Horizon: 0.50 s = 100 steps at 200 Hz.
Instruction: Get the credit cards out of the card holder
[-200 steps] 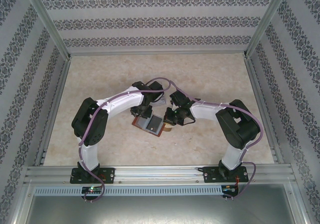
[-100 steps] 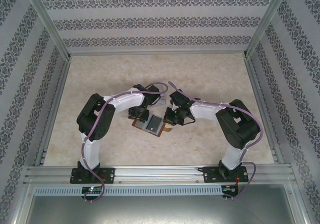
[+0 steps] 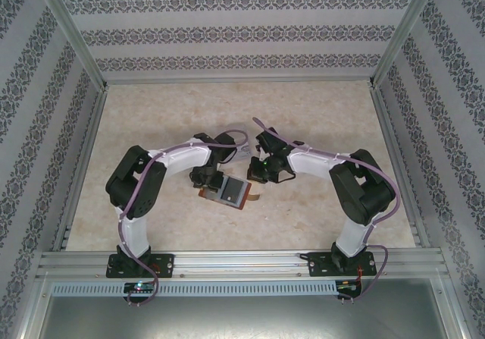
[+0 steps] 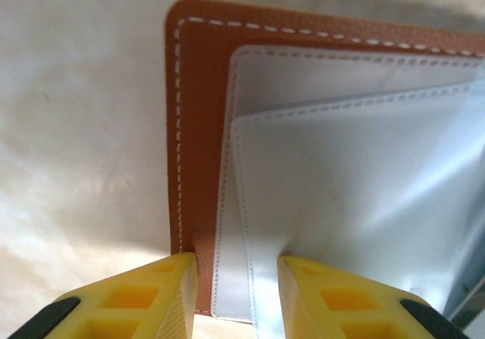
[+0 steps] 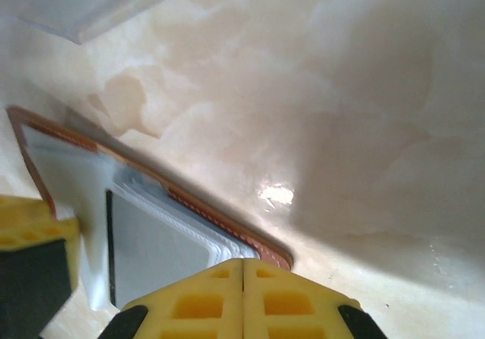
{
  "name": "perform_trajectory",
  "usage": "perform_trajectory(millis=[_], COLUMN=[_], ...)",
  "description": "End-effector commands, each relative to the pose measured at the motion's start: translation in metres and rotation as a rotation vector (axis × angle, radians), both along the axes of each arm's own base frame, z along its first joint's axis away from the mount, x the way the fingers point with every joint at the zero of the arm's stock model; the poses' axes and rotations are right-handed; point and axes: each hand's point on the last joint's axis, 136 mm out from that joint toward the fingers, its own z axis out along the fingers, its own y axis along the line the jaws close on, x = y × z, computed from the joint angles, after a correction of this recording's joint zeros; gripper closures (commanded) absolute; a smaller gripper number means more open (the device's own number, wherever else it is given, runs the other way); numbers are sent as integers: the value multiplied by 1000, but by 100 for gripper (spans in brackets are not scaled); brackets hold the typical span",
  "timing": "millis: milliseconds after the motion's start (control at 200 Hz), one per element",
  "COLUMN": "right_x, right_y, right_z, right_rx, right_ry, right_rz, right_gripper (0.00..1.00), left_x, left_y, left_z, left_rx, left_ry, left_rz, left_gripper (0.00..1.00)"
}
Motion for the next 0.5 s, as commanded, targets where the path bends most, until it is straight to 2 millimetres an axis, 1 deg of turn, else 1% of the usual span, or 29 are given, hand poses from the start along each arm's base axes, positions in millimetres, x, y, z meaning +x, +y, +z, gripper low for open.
perform_trajectory(millis=[0, 40, 100, 180, 280, 415, 495], right_x=[5, 5, 5, 2, -4, -9, -12], right_y=[-1, 0, 3, 12, 23, 30, 31], right_z=[12, 14, 18, 23, 26, 25, 22], right_rx=[-4, 3, 20, 56, 82, 84, 84], right_ry=[-27, -26, -29, -25, -18, -8, 6], right_rz=[32, 38, 48, 72, 112, 120, 114], right_gripper=[91, 91, 90, 89, 88, 89, 92], left_x=[-29, -31, -29, -20, -10, -2, -2], left_y=[-5, -8, -8, -9, -14, -20, -31], left_z=[-3, 1, 10, 23, 35, 46, 48], left_rx=[-85, -110, -122, -127, -162, -216, -278], left_ry=[106, 106, 81, 33, -4, -24, -3], left_rz=[54, 62, 69, 72, 85, 97, 97], left_gripper=[67, 66, 65, 63, 61, 60, 60])
